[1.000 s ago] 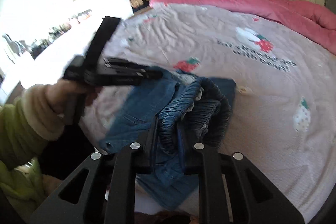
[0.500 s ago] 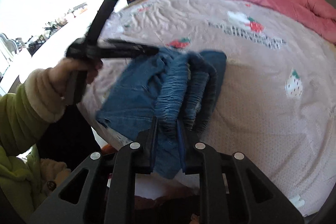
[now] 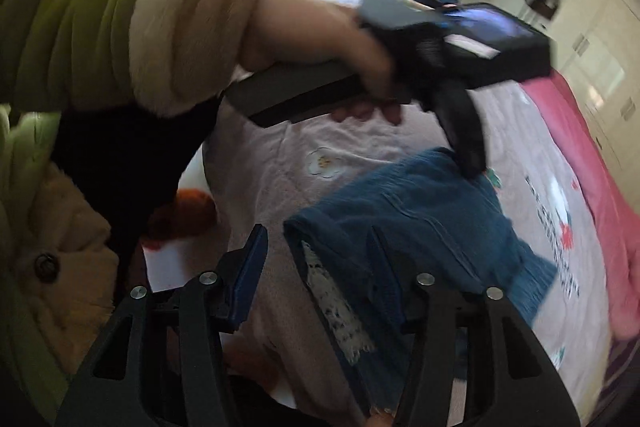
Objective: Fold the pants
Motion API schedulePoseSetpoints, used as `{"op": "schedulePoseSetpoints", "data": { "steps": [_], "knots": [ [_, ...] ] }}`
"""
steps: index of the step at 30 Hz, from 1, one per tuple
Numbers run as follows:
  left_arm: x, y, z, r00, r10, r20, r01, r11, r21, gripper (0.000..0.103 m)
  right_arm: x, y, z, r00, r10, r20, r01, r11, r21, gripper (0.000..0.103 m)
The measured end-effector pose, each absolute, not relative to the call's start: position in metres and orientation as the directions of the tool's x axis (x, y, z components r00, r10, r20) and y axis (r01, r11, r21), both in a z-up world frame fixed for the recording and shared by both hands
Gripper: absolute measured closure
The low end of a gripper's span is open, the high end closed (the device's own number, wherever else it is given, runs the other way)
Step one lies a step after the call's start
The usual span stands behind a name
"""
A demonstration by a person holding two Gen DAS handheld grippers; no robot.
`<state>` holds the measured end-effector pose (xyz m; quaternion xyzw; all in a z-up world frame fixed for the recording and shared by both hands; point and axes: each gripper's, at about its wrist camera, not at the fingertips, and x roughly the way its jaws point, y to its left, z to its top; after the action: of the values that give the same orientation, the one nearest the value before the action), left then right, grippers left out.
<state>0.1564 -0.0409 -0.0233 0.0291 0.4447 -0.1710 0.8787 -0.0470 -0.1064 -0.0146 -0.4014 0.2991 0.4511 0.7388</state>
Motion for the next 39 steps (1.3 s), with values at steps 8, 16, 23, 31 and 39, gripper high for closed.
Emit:
{"op": "schedulePoseSetpoints", "data": {
  "steps": [8, 16, 23, 31, 39],
  "knots": [
    [0.159, -0.039, -0.026, 0.546, -0.279, -0.79, 0.317, 0.942, -0.113, 0.079, -0.032, -0.091, -0.043, 0.383, 0.407, -0.829, -0.923, 0.204, -0.326, 0.095],
    [0.16, -0.04, -0.028, 0.546, -0.286, -0.787, 0.32, 0.94, -0.119, 0.079, -0.041, -0.104, -0.046, 0.347, 0.435, -0.831, -0.936, 0.216, -0.278, 0.096],
    [0.159, -0.041, -0.028, 0.55, -0.283, -0.786, 0.315, 0.942, -0.119, 0.079, -0.037, -0.107, -0.039, 0.3, 0.458, -0.837, -0.944, 0.271, -0.19, 0.088],
    [0.157, -0.04, -0.026, 0.557, -0.282, -0.781, 0.313, 0.942, -0.117, 0.079, -0.017, -0.16, 0.024, 0.411, 0.598, -0.688, -0.846, 0.532, -0.044, 0.069],
    [0.156, -0.04, -0.025, 0.562, -0.277, -0.779, 0.306, 0.945, -0.115, 0.076, 0.027, -0.233, 0.046, 0.589, 0.514, -0.623, -0.577, 0.808, 0.121, 0.062]
  ]
}}
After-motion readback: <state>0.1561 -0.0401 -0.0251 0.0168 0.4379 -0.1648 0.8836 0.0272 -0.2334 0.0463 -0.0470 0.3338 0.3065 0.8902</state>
